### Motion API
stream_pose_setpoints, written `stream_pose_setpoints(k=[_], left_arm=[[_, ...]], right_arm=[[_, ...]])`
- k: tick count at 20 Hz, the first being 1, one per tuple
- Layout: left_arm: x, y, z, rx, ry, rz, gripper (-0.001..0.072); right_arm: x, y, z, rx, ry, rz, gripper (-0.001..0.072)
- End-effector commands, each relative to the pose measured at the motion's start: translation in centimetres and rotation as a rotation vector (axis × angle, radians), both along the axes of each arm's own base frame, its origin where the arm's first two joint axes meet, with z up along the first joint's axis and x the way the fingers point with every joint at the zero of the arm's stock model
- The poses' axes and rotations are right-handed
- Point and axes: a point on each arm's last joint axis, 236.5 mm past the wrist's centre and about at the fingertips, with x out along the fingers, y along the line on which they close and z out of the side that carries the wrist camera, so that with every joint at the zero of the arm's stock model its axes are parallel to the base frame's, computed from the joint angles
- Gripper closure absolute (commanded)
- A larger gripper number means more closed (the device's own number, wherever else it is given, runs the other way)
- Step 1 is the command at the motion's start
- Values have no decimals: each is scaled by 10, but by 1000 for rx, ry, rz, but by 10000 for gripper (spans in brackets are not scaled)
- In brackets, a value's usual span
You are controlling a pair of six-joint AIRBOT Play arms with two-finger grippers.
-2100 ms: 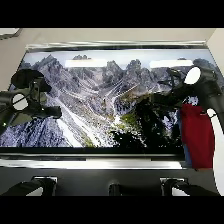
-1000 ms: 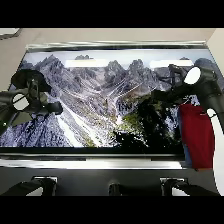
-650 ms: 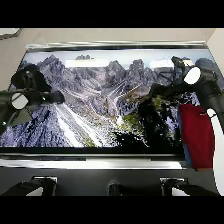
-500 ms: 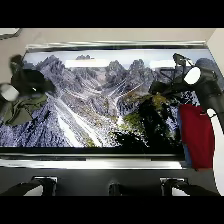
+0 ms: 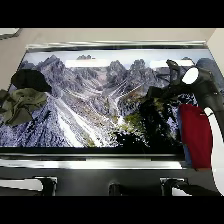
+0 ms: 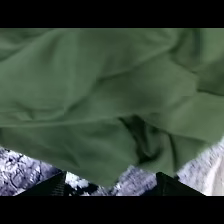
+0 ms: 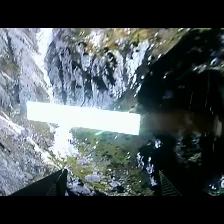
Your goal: Fold the shirts.
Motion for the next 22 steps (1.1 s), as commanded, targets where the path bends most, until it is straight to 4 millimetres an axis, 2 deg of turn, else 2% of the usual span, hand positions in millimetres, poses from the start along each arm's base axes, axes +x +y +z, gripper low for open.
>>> stream_pose_setpoints(k=[1, 6, 8, 10, 11, 12, 13, 14, 15, 17, 19, 20, 22], left_arm=[[16, 20, -43, -68, -57, 56, -13], [69, 6, -72, -131, -213, 3, -13], [76, 2, -81, -124, -222, -22, -13], [75, -2, -91, -139, -205, -25, -13], [74, -4, -94, -149, -194, -28, 78], [71, -7, -95, -161, -183, -33, 356], [70, -11, -92, -181, -180, -36, 570], [69, -17, -84, -200, -188, -41, 657], [74, -21, -67, -196, -223, -65, 679], [85, -27, -13, -135, -323, -108, 681], [95, -44, 72, -23, -473, -156, 681], [96, -61, 116, 23, -547, -192, 680], [87, -124, 200, 99, -683, -330, 681]], right_arm=[[-8, 8, -1, 29, 33, 27, 21], [-9, 21, 4, 89, 34, 29, 20], [-11, 31, 9, 138, 44, 34, 20], [-15, 41, 13, 185, 58, 42, 20], [-18, 44, 14, 198, 68, 48, 20], [-21, 45, 14, 203, 80, 53, 20], [-22, 45, 13, 201, 86, 56, 20], [-22, 44, 13, 197, 86, 56, 20], [-22, 42, 13, 188, 84, 56, 20], [-21, 32, 10, 139, 73, 52, 20], [-22, 14, 11, 53, 50, 47, 20], [-22, 5, 14, 10, 31, 43, 20], [-25, -16, 28, -80, -22, 31, 20]])
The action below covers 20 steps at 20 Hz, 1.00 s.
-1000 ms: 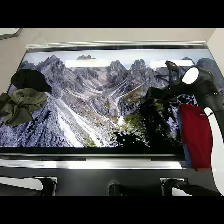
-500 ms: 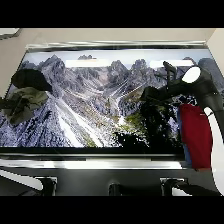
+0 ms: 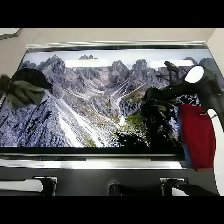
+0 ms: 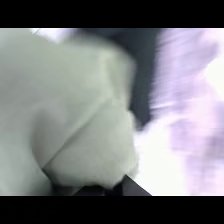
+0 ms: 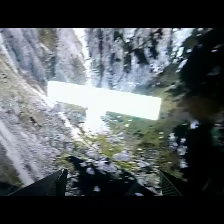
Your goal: Fold the shirts.
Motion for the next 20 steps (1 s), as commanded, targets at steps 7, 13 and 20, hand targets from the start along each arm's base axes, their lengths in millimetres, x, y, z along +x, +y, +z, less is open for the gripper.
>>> stream_pose_setpoints(k=[7, 13, 20], left_arm=[[-127, -380, 241, 78, -524, -770, 681], [-230, -524, 131, -11, -288, -1202, 680], [-256, -497, -117, 31, 315, -1179, 316]], right_arm=[[-34, -74, 99, -301, -296, -75, 20], [-94, -100, 127, -388, -278, -115, 20], [-113, -76, 67, -289, -86, -92, 28]])
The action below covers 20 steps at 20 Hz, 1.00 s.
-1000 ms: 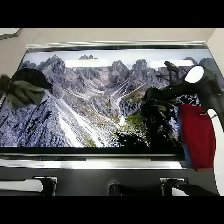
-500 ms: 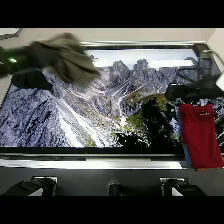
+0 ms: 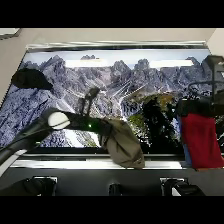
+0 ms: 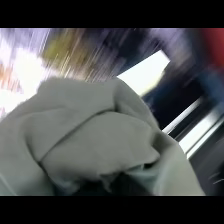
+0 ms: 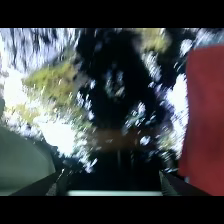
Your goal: Fold the shirts.
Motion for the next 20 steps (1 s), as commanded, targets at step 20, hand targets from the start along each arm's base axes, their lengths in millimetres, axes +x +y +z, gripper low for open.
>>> stream_pose_setpoints(k=[20], left_arm=[[-42, 129, -138, 61, 500, 319, 120]], right_arm=[[-128, 98, -238, 427, 651, 93, 36]])
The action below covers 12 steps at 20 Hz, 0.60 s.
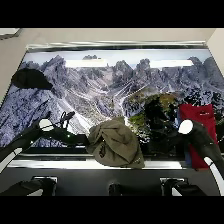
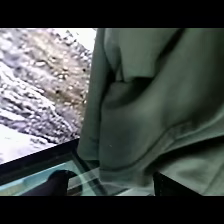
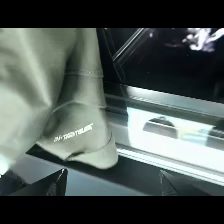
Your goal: Fold the shirts.
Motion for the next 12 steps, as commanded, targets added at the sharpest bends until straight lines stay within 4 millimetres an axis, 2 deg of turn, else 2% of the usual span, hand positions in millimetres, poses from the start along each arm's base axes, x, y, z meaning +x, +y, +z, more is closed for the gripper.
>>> stream_pose_setpoints(k=[1, 2, 4, 5, 6, 7, 8, 9, 10, 11, 12], left_arm=[[2, -9, -17, -45, 26, 75, 146], [3, -10, -18, -53, 27, 80, 259], [8, -13, -18, -66, 24, 103, 412], [9, -13, -18, -66, 20, 105, 527], [9, -13, -17, -67, 15, 97, 680], [8, -14, -16, -69, 10, 85, 679], [7, -14, -16, -72, 4, 73, 679], [8, -14, -14, -73, 0, 71, 680], [8, -14, -13, -75, -6, 71, 680], [10, -14, -10, -77, -17, 72, 680], [13, -14, -5, -83, -44, 61, 680]], right_arm=[[-7, 15, -24, 59, 23, -57, 36], [-7, 19, -30, 74, 39, -78, 37], [-9, 28, -37, 114, 86, -99, 38], [-8, 34, -39, 142, 103, -107, 38], [-7, 40, -40, 168, 117, -114, 49], [-6, 43, -43, 179, 134, -130, 68], [-5, 43, -47, 178, 146, -141, 175], [-4, 43, -50, 174, 154, -151, 241], [-3, 45, -51, 180, 155, -156, 362], [-1, 44, -52, 177, 145, -156, 664], [4, 43, -53, 173, 124, -158, 675]])
